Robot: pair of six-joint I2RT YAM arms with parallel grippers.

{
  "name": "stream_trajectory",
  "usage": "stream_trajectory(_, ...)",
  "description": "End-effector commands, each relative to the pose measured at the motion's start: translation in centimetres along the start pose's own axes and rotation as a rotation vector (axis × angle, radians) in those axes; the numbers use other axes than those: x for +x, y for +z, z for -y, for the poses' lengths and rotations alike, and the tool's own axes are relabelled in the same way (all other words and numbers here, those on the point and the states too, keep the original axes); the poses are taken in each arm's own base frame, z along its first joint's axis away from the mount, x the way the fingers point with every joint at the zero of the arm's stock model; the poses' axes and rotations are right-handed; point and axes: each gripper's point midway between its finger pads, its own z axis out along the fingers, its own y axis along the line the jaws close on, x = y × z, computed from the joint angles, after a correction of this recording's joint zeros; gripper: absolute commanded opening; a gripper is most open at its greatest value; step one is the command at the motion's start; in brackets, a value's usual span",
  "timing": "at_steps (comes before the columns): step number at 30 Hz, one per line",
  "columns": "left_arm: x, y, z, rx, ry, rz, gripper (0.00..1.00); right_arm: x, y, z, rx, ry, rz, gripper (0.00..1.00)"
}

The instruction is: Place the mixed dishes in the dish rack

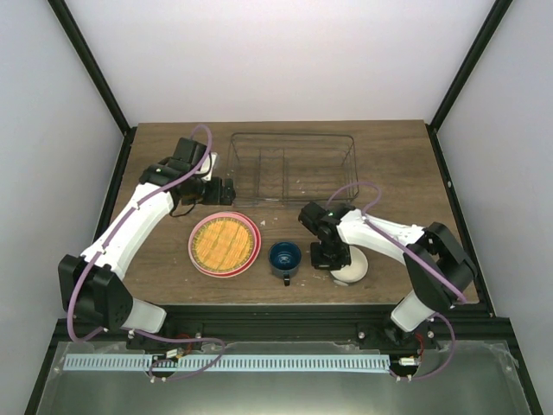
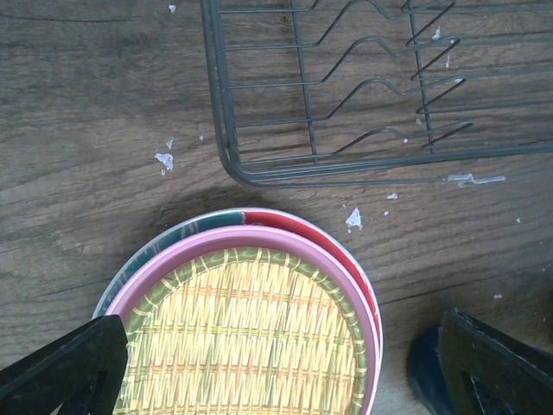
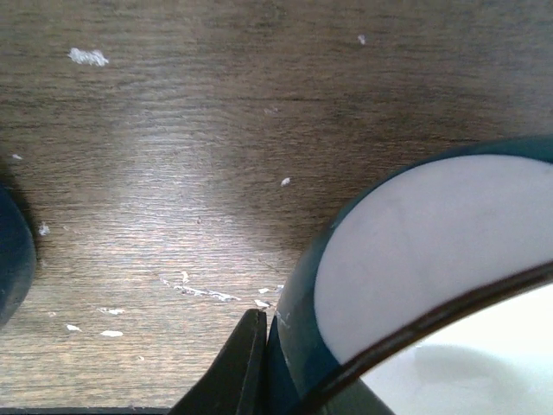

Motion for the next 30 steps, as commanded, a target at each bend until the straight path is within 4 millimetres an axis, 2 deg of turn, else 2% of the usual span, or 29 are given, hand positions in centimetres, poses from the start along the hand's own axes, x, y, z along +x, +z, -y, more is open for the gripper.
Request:
stream_trajectory(1,-0.3,-0.7,0.4,0.016,0.004,0.030,1.00,-0.7,-1.7,0.0,0.030,-0.021,0.032,0.01)
stream_trajectory(5,-0.3,-0.7,0.6,0.025,0.008,0.031,1.00,-1.3,-3.9,0.2,0.059,-0.023,0.053,0.01)
stream_trajectory(9,-0.6,-0.9,0.9,0.038,0.010,0.037,1.00,-2.7,-7.8,-0.1,0.063,-0.024,0.122,0.01)
stream_trajectory(12,-0.7,-1.1,1.0,0.049,0.009,0.037,1.00,-4.0,-10.9,-1.5,0.007,-0.042,0.184,0.01)
stream_trajectory(16,-1.0,-1.5,1.9,0.121,-0.015,0.042,1.00,-6.1,-15.3,-4.5,-0.116,-0.086,0.274,0.01)
stream_trajectory(19,-1.6,-1.7,2.1,0.201,-0.054,0.058,1.00,-8.4,-18.6,-7.0,-0.216,-0.137,0.386,0.01)
stream_trajectory(25,-3.5,-2.3,1.2,0.299,-0.122,0.088,1.00,-14.9,-23.9,-10.8,-0.433,-0.251,0.599,0.01)
stream_trajectory(27,-4.4,-2.7,1.6,0.353,-0.138,0.103,1.00,-17.4,-26.4,-12.0,-0.541,-0.292,0.700,0.01)
stream_trajectory(30,-6.0,-3.3,2.6,0.486,-0.183,0.143,1.00,-19.7,-29.3,-13.0,-0.735,-0.351,0.784,0.01)
